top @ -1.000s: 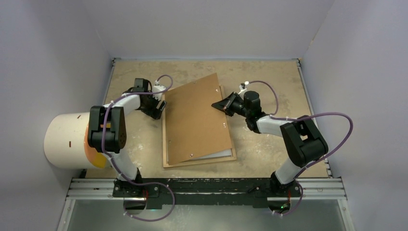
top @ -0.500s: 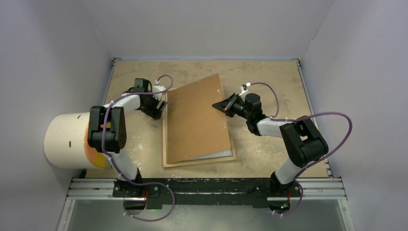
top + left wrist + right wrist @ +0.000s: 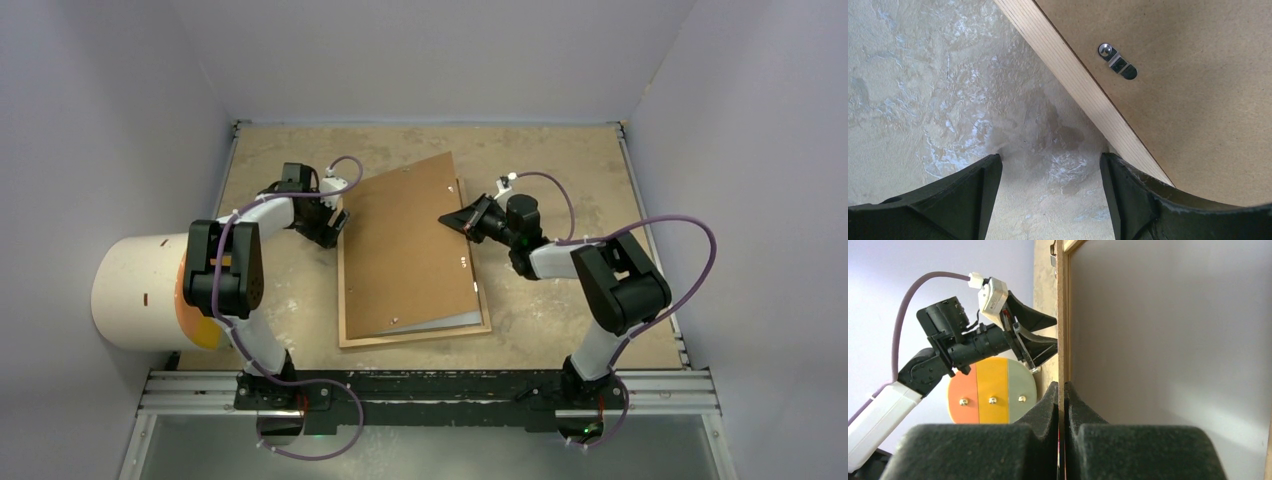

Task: Put the photo into the frame
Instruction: Place the photo frame item in the photo frame.

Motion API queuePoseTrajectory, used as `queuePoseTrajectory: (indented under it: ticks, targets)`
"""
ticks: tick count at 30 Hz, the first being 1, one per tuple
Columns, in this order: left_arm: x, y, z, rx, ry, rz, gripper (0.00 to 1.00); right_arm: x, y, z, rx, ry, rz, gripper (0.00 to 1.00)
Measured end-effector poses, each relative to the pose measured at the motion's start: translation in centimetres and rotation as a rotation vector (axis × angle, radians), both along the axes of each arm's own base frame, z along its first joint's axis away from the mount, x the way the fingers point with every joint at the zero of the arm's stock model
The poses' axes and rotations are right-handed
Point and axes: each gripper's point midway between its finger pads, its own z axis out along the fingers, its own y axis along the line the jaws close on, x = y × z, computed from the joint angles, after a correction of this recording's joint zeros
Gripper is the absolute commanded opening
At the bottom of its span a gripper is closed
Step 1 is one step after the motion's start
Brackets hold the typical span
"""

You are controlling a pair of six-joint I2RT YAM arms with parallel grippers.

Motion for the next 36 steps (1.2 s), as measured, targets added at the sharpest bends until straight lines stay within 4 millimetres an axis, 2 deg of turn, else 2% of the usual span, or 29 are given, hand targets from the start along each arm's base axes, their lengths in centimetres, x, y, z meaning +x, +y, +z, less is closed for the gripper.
queuePoseTrajectory:
  ticks: [13,20,36]
  targets:
    - [0.0,-0.2,0.1,-0.005,0.001,-0.003,0.76,0.1,-0.1,-0.1,-0.077,0.008,0.023,0.00]
    - [-0.5,-0.6,-0.1,-0.045,0.019,0.004,0.76,-0.3,-0.3,0.3,-0.103,-0.002,0.031,0.00]
    - [-0.4,-0.4,0.0,-0.103,0.013,0.022,0.76,-1.8,-1.0,-0.2,-0.125,0.015,0.036,0.00]
